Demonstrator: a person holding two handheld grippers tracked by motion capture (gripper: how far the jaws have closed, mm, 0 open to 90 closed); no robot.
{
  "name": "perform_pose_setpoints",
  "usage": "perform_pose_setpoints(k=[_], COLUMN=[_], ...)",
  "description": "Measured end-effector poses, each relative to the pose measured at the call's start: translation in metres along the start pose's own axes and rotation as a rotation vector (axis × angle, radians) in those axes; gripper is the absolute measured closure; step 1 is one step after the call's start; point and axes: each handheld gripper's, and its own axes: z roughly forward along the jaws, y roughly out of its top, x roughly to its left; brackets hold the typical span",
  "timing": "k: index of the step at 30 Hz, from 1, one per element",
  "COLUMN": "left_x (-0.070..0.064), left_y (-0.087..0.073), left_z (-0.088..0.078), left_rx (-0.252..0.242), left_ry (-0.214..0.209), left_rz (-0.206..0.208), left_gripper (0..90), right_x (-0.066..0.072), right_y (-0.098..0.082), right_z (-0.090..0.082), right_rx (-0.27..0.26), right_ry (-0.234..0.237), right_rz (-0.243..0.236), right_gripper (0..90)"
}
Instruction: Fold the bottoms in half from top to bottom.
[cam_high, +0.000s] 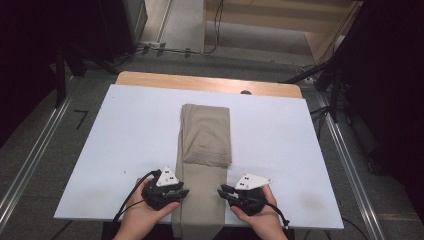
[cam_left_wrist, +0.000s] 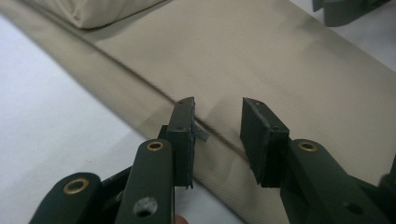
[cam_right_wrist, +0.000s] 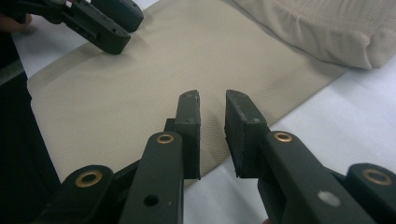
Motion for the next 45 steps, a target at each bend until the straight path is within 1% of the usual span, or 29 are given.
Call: perform_pose_setpoints(k=[2,3,8,10,12,14,17,19,24,26,27,28,29,30,31,32,33,34,35,36,37,38,39,40,42,44,45], left_x=[0.0,-0.001,0.0,-0.001,-0.001,0.0,0.005,0.007,0.011,0.013,0.014,0.015,0.017,0.019,0.021,0.024,0.026,0.028,0.03,0.03,0.031,0.031,0.03,0.029,0.026,0.022,0.019], left_y=[0.001,0.001,0.002,0.002,0.002,0.003,0.002,0.002,0.001,0.001,0.0,0.0,-0.001,-0.001,-0.003,-0.004,-0.006,-0.008,-0.009,-0.011,-0.013,-0.015,-0.017,-0.018,-0.021,-0.025,-0.027], left_z=[0.0,0.001,0.002,0.002,0.002,0.002,0.001,0.001,-0.004,-0.005,-0.006,-0.006,-0.006,-0.007,-0.009,-0.011,-0.014,-0.016,-0.018,-0.02,-0.022,-0.023,-0.025,-0.026,-0.03,-0.035,-0.037], left_rx=[0.005,0.004,0.004,0.002,-0.002,-0.009,-0.024,-0.033,-0.052,-0.052,-0.054,-0.06,-0.047,-0.044,-0.047,-0.048,-0.048,-0.046,-0.038,-0.033,-0.032,-0.028,-0.022,-0.021,-0.021,-0.022,-0.018], left_ry=[0.007,0.01,0.033,0.028,0.031,0.01,-0.023,-0.036,-0.06,-0.065,-0.071,-0.087,-0.095,-0.089,-0.086,-0.094,-0.095,-0.099,-0.108,-0.108,-0.115,-0.136,-0.142,-0.139,-0.16,-0.17,-0.178], left_rz=[0.002,-0.003,0.008,0.016,0.021,0.008,-0.021,-0.036,-0.055,-0.056,-0.056,-0.057,-0.051,-0.045,-0.048,-0.048,-0.057,-0.056,-0.05,-0.045,-0.044,-0.047,-0.043,-0.036,-0.038,-0.032,-0.027], left_gripper=[66.3,67.5,76.7,81.7,84.9,88.9,90.0,90.0,90.0,90.0,90.0,89.3,86.9,80.7,73.7,71.7,71.7,71.7,73.8,76.9,79.4,84.5,86.7,88.3,89.7,90.0,90.0], right_x=[0.0,0.0,-0.001,-0.001,-0.001,-0.001,0.0,0.0,-0.001,-0.001,0.0,0.001,0.003,0.005,0.01,0.015,0.021,0.028,0.036,0.044,0.052,0.059,0.066,0.071,0.079,0.085,0.087], right_y=[0.0,-0.001,-0.003,-0.003,-0.002,-0.002,-0.003,-0.003,-0.003,-0.002,-0.002,-0.002,-0.001,0.001,0.003,0.006,0.009,0.012,0.016,0.02,0.023,0.027,0.03,0.032,0.035,0.036,0.036], right_z=[0.002,0.003,0.008,0.007,0.006,0.006,0.007,0.007,0.007,0.006,0.006,0.005,0.005,0.004,0.004,0.004,0.005,0.007,0.01,0.014,0.019,0.024,0.03,0.034,0.043,0.051,0.054], right_rx=[0.006,0.006,0.022,0.018,0.015,0.016,0.018,0.017,0.018,0.015,0.012,0.006,0.004,-0.002,-0.008,-0.017,-0.024,-0.03,-0.03,-0.026,-0.018,-0.009,-0.003,0.004,0.01,0.028,0.031], right_ry=[0.0,-0.003,0.001,0.002,0.003,0.006,0.012,0.016,0.019,0.022,0.022,0.028,0.034,0.039,0.051,0.065,0.08,0.092,0.108,0.116,0.117,0.116,0.105,0.087,0.059,0.024,0.018], right_rz=[-0.003,-0.002,-0.001,-0.004,-0.001,-0.003,-0.006,-0.005,-0.003,-0.003,0.002,0.003,0.001,-0.002,-0.007,-0.017,-0.024,-0.032,-0.041,-0.054,-0.061,-0.073,-0.085,-0.093,-0.091,-0.095,-0.093], right_gripper=[74.0,74.0,74.0,74.0,74.0,74.0,74.0,74.0,74.0,74.0,74.0,74.0,73.8,73.6,73.2,72.9,72.4,72.2,72.1,71.8,71.2,70.3,68.8,67.8,64.4,62.9,61.1])
